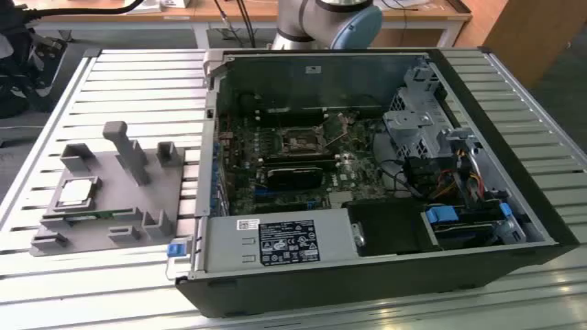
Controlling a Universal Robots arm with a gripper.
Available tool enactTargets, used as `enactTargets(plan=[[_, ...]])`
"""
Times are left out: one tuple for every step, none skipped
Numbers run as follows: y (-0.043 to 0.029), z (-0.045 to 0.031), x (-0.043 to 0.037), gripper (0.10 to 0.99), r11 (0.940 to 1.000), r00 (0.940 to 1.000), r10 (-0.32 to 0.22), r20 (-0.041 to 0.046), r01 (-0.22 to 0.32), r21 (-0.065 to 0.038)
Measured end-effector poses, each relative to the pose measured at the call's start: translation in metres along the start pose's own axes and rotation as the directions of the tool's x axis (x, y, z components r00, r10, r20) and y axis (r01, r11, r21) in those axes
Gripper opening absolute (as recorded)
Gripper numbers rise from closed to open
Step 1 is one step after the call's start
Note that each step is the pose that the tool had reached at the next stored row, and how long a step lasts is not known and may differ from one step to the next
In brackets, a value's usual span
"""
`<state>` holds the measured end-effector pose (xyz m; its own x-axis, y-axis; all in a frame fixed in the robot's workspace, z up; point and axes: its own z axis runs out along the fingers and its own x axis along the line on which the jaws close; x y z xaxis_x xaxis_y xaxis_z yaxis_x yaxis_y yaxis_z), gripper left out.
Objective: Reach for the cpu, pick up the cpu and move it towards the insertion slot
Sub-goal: 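Pick up the cpu and move it towards the insertion slot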
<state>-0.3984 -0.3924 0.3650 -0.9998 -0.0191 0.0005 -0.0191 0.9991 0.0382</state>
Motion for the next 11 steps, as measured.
enactTargets(plan=[[0.0000,0.0000,0.0000,0.106,1.0000,1.0000,0.000,0.0001,0.000,0.000],[0.0000,0.0000,0.0000,0.106,1.0000,1.0000,0.000,0.0000,0.000,0.000],[0.0000,0.0000,0.0000,0.106,1.0000,1.0000,0.000,0.0001,0.000,0.000],[0.0000,0.0000,0.0000,0.106,1.0000,1.0000,0.000,0.0000,0.000,0.000],[0.0000,-0.0001,0.0003,0.106,1.0000,1.0000,0.000,-0.0001,0.000,0.000],[0.0000,0.0000,0.0010,0.106,1.0000,1.0000,0.000,-0.0001,0.000,0.000],[0.0001,0.0000,0.0020,0.106,1.0000,1.0000,0.000,-0.0001,0.000,0.000],[0.0001,0.0000,0.0032,0.106,1.0000,1.0000,0.000,0.0000,0.000,0.000],[0.0001,0.0000,0.0049,0.106,1.0000,1.0000,0.000,0.0000,0.000,0.000],[0.0002,0.0000,0.0070,0.106,1.0000,1.0000,0.000,0.0000,0.000,0.000],[0.0002,0.0000,0.0098,0.106,1.0000,1.0000,0.000,0.0000,0.000,0.000]])
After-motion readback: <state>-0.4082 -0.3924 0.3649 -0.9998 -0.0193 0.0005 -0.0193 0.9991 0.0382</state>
